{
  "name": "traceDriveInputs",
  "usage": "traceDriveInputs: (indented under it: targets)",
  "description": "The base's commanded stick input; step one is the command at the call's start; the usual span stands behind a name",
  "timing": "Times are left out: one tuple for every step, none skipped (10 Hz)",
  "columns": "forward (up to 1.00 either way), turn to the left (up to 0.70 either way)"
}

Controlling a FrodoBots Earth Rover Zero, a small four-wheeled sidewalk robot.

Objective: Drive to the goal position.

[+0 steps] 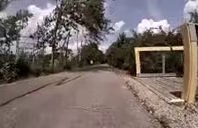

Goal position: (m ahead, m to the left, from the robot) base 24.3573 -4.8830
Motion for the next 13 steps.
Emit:
traceDriveInputs:
  targets:
    - [0.70,0.00]
    - [0.70,0.00]
    - [0.70,0.00]
    - [0.70,0.00]
    - [0.70,0.00]
    - [0.70,0.00]
    - [0.70,0.00]
    - [0.70,0.00]
    - [0.70,0.00]
    - [0.70,0.00]
    - [0.70,0.00]
    - [0.70,0.00]
    - [0.70,0.00]
